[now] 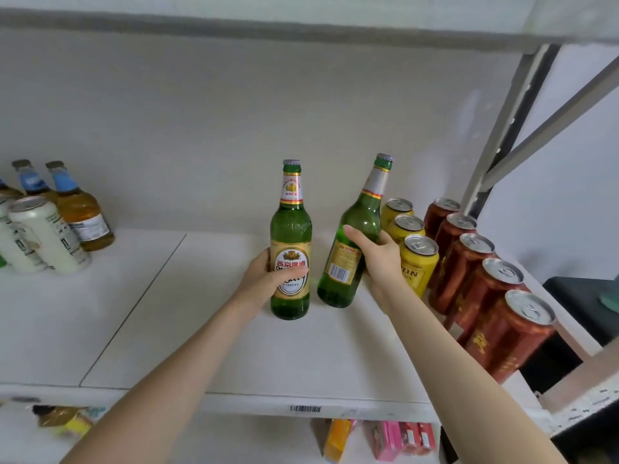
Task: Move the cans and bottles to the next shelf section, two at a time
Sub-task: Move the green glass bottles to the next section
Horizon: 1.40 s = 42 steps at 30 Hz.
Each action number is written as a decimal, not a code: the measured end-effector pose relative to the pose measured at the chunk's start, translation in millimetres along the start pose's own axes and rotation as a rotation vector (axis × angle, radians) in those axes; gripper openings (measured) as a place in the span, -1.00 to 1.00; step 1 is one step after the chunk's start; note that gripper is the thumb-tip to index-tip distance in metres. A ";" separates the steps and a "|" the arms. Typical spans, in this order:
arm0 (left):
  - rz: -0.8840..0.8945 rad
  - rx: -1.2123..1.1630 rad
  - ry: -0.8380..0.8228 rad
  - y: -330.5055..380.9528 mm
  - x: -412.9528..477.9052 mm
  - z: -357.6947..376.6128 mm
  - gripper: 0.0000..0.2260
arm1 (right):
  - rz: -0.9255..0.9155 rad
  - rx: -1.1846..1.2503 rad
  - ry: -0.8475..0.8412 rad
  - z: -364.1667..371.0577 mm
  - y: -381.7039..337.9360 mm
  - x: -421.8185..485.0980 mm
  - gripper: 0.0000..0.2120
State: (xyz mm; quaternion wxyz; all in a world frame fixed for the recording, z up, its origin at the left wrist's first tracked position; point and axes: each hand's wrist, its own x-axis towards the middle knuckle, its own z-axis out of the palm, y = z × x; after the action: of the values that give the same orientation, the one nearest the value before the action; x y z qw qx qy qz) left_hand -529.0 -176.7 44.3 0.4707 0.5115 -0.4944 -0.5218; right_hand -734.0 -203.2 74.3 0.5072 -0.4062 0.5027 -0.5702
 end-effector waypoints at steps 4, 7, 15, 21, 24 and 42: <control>0.033 -0.002 0.019 -10.2 24.7 -6.4 -0.58 | -0.040 -0.033 0.059 12.6 8.9 29.7 -0.45; 0.036 0.006 0.026 -19.8 43.0 -9.4 -0.55 | -0.065 -0.080 0.109 18.8 15.6 48.6 -0.39; 0.066 0.007 0.019 -33.8 73.3 1.3 -0.55 | -0.135 -0.187 0.177 20.2 30.9 82.3 -0.34; 0.088 0.028 -0.018 -37.1 86.3 9.2 -0.54 | -0.137 -0.201 0.188 18.5 35.4 101.4 -0.32; 0.092 0.025 -0.024 -38.2 91.0 11.0 -0.54 | -0.132 -0.221 0.180 18.0 37.0 108.1 -0.29; 0.127 0.001 -0.074 -48.1 86.5 2.8 -0.39 | -0.108 -0.093 0.029 7.6 58.5 87.9 -0.36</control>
State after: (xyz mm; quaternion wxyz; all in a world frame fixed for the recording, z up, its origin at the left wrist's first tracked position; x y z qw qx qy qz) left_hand -533.9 -259.6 -9.6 0.4840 0.4599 -0.5432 -0.5091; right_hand -730.3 -290.0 13.8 0.4486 -0.4476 0.5134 -0.5786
